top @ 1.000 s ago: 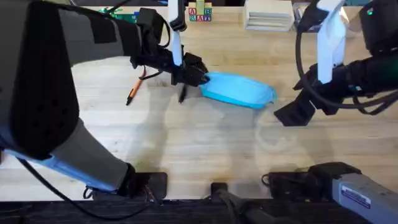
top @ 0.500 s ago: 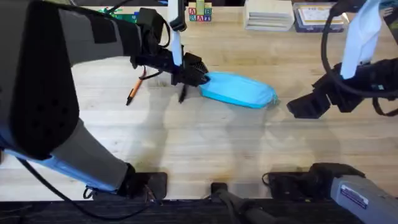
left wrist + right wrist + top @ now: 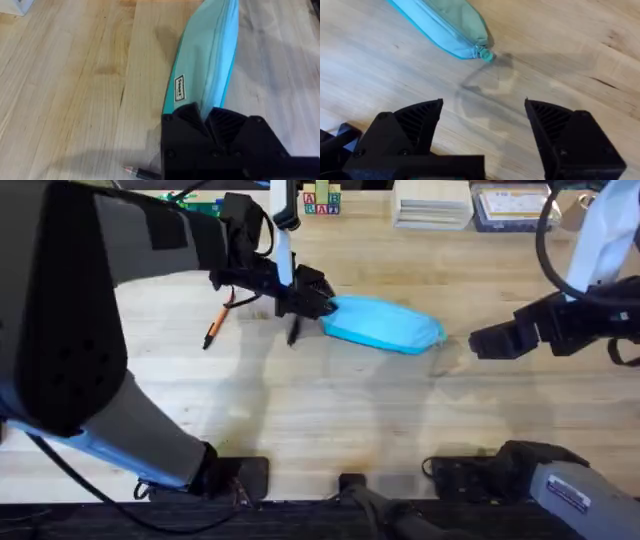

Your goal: Unzip the bag, pick up the pens from the table one at a time and place them inside, then zip the bag closed.

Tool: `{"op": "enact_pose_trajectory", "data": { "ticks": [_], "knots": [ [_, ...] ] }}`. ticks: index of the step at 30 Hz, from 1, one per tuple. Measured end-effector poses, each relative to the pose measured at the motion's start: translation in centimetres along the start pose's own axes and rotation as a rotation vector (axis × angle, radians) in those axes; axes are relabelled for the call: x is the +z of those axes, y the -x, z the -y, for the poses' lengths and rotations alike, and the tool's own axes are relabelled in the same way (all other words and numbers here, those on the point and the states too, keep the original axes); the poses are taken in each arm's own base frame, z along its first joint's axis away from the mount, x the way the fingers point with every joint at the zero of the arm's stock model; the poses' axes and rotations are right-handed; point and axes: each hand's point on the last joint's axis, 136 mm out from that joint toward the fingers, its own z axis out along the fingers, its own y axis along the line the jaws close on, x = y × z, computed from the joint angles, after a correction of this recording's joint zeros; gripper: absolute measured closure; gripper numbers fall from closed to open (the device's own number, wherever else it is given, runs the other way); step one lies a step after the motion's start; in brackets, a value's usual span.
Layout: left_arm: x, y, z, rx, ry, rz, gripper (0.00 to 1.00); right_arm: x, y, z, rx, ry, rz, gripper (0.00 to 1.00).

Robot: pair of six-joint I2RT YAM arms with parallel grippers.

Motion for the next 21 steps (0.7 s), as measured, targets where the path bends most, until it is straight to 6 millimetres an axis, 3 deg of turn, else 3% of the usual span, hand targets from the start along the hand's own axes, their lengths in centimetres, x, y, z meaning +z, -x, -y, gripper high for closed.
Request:
{"op": "enact_pose_trajectory", "data": {
  "ticks": [7, 21],
  "knots": [
    [0.0, 0.0, 0.0, 0.000, 0.000, 0.000, 0.958, 0.0, 0.3, -0.2, -0.008, 0.021, 0.019, 0.004],
    [0.0, 0.0, 0.0, 0.000, 0.000, 0.000, 0.958, -0.9, 0.4, 1.5, -0.023, 0.040, 0.098, 0.005]
  ]
}}
